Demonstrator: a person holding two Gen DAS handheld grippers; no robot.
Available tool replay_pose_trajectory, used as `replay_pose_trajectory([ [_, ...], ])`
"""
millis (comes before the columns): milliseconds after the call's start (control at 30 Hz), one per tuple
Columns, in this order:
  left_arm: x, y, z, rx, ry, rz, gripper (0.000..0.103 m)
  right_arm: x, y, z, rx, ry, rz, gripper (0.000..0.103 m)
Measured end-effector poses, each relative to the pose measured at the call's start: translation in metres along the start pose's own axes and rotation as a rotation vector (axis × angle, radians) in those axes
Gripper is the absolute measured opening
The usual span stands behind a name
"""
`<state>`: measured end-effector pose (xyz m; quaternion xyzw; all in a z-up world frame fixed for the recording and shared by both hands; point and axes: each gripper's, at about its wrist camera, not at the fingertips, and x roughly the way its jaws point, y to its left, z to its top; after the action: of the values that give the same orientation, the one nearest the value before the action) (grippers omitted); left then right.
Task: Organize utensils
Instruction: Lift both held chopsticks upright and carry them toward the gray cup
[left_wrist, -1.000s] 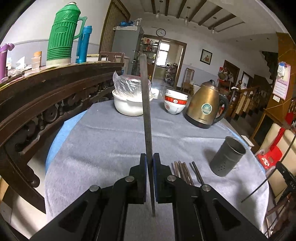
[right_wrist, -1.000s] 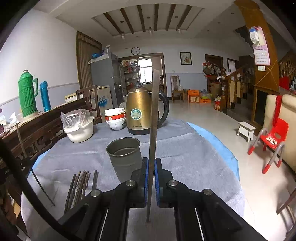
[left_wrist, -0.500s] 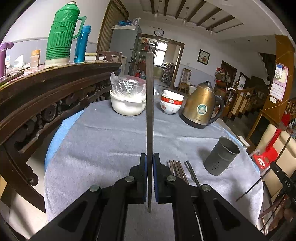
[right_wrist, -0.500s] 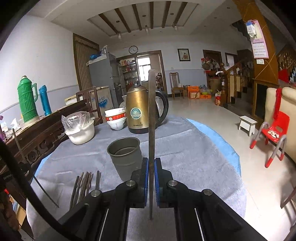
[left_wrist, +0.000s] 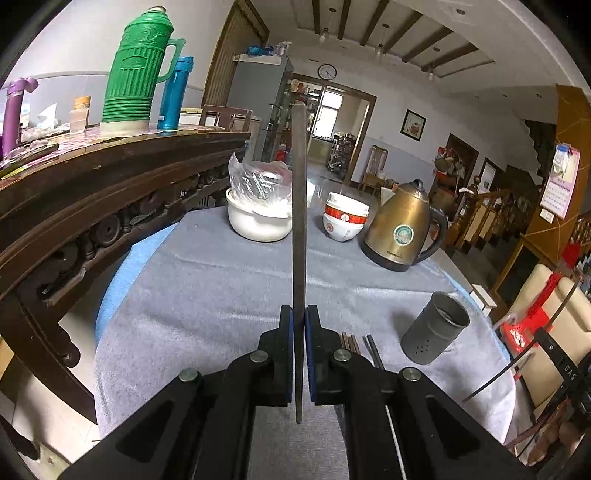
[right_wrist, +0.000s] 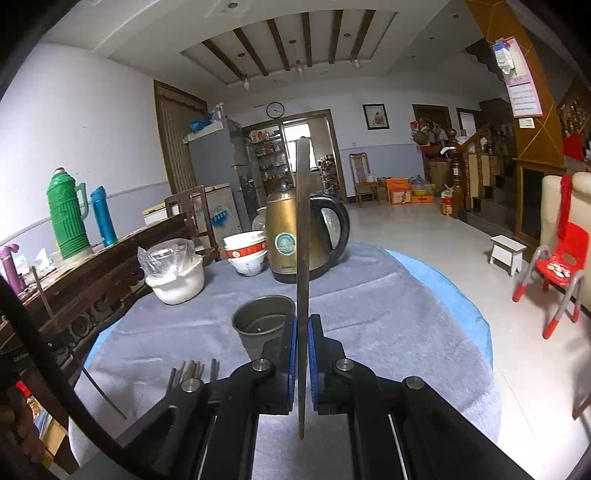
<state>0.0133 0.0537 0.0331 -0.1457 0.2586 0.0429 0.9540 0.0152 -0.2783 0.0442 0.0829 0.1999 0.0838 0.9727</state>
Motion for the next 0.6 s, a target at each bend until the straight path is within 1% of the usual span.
replay_pose_trajectory([
  [200, -0.006, -0.003, 0.009, -0.018, -0.013, -0.032, 0.006, -0.004, 0.002, 0.007, 0.008, -0.016, 0.019, 0.006],
  [333, -0.012, -0.006, 0.017, -0.035, -0.030, -0.077, 0.006, -0.007, 0.001, 0.012, 0.014, -0.021, 0.017, 0.006],
  [467, -0.011, -0.012, 0.024, -0.048, -0.030, -0.121, 0.006, -0.013, -0.002, 0.021, 0.020, -0.036, 0.015, 0.006],
  [600, -0.005, -0.025, 0.038, -0.048, -0.031, -0.161, 0.006, -0.018, -0.007, 0.034, 0.038, -0.075, 0.021, 0.006],
])
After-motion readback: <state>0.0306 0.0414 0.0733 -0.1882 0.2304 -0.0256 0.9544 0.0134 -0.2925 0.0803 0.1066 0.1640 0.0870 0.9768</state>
